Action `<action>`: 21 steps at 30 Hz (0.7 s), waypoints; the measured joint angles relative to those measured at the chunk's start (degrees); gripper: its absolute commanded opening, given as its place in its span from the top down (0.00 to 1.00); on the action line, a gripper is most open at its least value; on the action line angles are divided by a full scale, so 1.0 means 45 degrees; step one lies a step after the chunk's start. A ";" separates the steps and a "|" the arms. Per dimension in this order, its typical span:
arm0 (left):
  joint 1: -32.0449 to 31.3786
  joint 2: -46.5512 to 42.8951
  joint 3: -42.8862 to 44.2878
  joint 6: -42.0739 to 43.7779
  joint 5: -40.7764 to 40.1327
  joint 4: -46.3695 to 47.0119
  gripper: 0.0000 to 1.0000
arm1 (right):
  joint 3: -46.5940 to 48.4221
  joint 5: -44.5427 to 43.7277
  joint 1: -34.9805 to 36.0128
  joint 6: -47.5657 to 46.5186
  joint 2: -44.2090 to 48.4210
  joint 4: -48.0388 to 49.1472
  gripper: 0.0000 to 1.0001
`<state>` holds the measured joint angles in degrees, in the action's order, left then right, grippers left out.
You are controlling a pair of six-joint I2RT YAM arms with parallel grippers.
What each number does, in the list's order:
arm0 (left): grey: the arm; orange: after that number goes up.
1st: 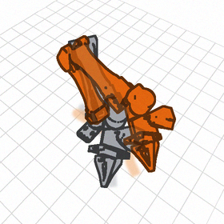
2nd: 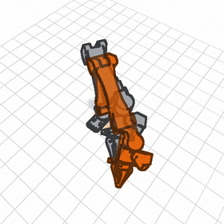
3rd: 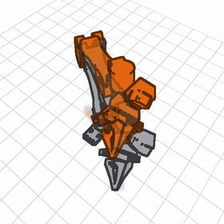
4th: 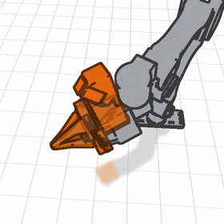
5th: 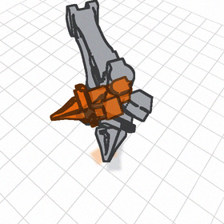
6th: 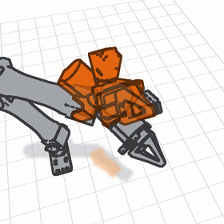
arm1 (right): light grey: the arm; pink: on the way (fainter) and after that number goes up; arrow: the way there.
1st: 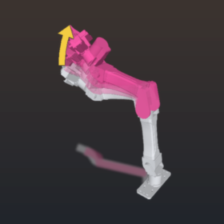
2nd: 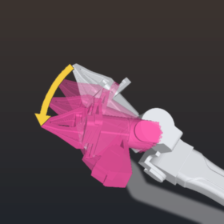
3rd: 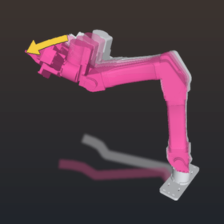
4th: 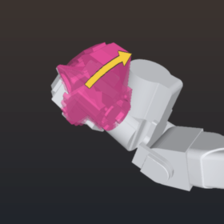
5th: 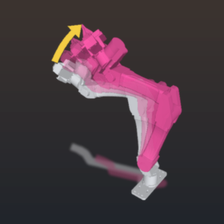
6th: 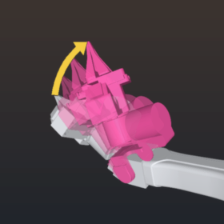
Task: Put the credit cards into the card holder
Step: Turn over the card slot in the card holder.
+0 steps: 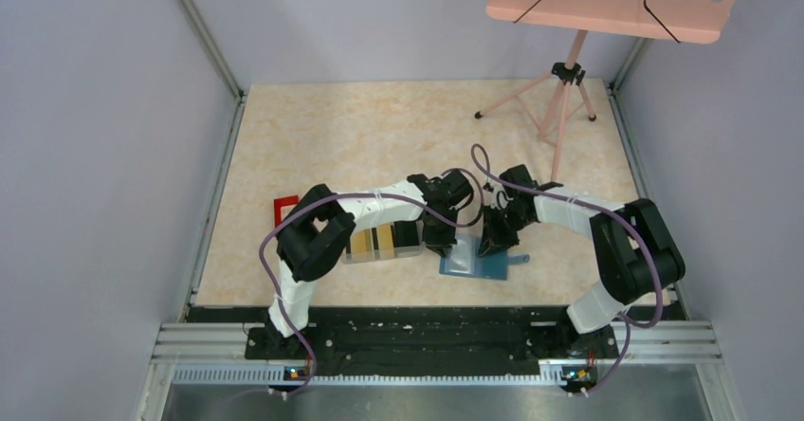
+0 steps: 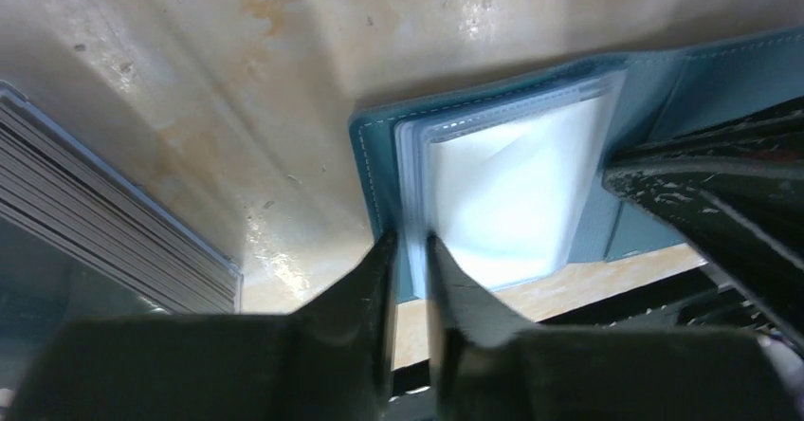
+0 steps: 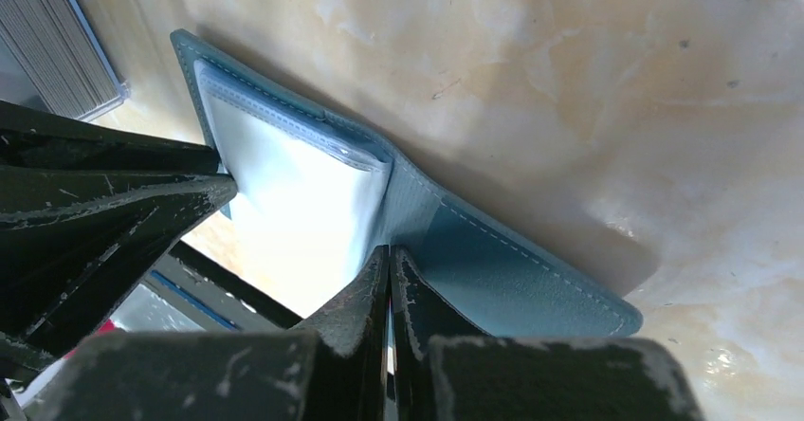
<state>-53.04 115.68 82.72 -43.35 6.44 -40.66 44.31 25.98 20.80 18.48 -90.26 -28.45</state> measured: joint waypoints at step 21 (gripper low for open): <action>0.0389 -0.0908 -0.1409 -0.0831 0.1753 0.1608 0.43 | 0.0272 0.0291 -0.0019 -0.0641 -0.0219 -0.0267 1.00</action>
<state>-51.29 111.59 76.38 -47.09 14.33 -33.43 45.54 27.29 20.71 15.59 -91.24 -29.65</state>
